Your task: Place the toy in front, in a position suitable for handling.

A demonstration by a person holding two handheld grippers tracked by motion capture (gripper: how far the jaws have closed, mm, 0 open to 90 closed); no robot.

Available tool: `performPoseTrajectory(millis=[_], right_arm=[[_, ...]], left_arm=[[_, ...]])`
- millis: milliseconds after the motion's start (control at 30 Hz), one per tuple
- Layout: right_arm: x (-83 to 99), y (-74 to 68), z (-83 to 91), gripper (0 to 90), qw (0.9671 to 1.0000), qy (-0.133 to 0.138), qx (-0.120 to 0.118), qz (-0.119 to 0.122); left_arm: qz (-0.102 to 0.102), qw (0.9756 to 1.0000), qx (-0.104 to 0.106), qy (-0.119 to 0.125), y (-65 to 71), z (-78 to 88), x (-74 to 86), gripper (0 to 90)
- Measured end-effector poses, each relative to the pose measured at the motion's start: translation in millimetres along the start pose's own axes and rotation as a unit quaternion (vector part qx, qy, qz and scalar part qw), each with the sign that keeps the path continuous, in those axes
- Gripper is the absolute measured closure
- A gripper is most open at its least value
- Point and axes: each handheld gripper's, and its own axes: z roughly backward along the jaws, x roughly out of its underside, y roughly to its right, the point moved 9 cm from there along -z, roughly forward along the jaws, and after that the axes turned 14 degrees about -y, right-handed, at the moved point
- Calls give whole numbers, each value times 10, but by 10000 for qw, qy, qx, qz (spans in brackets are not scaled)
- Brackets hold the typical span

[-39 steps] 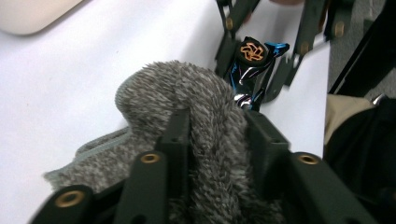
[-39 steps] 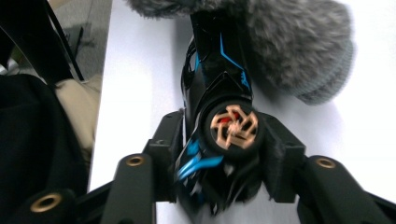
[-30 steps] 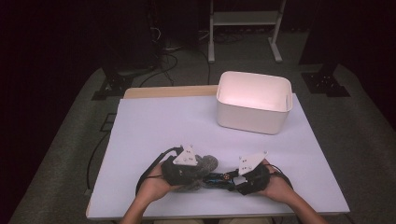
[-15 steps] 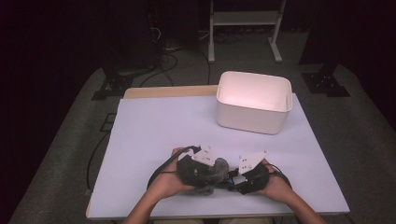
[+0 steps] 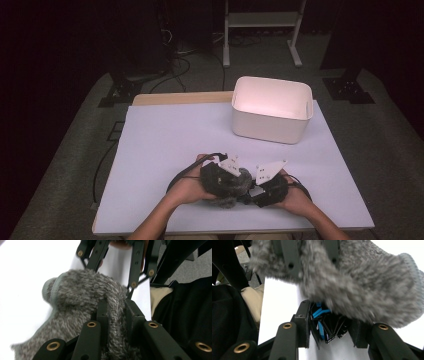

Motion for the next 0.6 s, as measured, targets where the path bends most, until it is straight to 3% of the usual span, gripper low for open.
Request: performPoseTrajectory(millis=[133,233,333,600], right_arm=[[-1,3,0,568,10000,-5,-11,7],[-7,5,-3,568,10000,6,-20,0],[-8,2,-3,568,10000,-20,17,23],[-8,-2,-5,568,10000,-4,30,40]], left_arm=[[182,9997,-133,-85,-67,130,249,762],[259,9996,-88,-41,-79,162,311,762],[228,9997,-26,-25,-48,121,254,761],[-191,9998,56,-61,42,-22,-76,753]])
